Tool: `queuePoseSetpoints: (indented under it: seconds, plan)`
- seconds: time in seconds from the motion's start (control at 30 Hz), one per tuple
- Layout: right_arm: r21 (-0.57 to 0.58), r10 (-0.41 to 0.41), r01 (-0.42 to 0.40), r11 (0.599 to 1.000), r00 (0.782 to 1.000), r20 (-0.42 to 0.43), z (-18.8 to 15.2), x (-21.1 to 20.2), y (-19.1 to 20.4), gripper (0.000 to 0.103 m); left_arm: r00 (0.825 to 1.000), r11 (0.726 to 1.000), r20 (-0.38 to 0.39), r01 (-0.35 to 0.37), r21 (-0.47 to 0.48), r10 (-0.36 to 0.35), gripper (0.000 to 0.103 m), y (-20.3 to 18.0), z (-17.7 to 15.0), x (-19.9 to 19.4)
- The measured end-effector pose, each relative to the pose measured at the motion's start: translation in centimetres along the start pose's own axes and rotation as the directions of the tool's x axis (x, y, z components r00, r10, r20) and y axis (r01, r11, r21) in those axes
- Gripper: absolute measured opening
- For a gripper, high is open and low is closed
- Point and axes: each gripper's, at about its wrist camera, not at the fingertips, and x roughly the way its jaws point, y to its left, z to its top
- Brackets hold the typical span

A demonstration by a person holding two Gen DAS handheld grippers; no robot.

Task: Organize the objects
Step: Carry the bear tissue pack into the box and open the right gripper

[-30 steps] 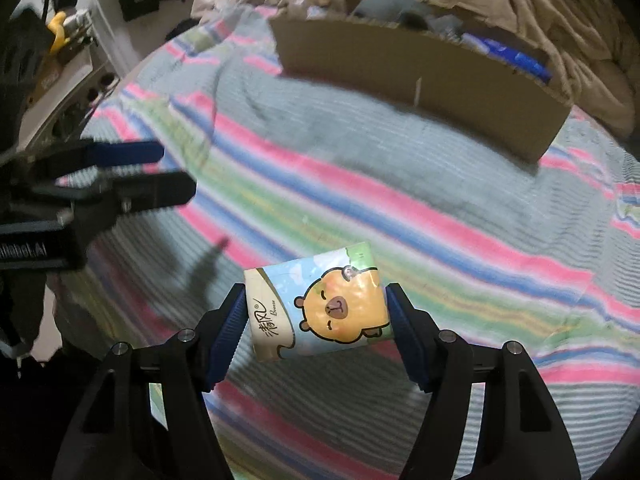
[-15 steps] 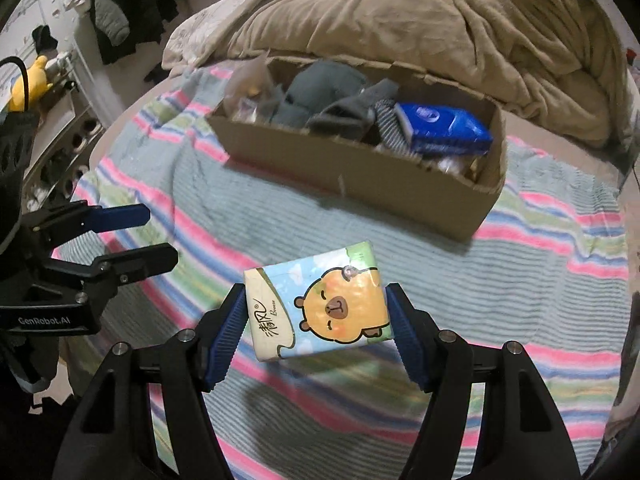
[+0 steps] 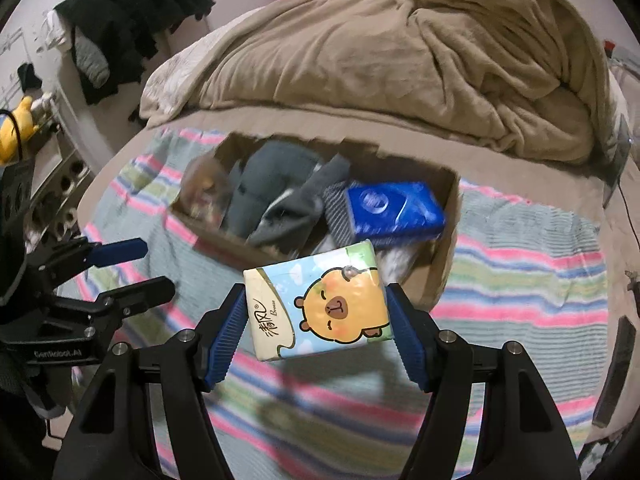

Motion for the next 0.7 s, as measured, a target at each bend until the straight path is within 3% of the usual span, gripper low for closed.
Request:
queuePoseSetpoints:
  seconds: [0.43, 0.7]
  plan:
    - [0.101, -0.048, 0.044, 0.994, 0.998, 0.036, 2.9, 2.8, -1.1, 0.072, 0.999, 1.0, 0.006, 0.031, -0.003, -0.031, 0.07, 1.4, 2.2, 1.8]
    - [0.16, -0.099, 0.091, 0.983, 0.994, 0.047, 2.6, 4.2, -0.9, 0.072, 1.0, 0.999, 0.009, 0.028, -0.018, -0.028, 0.07, 2.7, 2.5, 2.2]
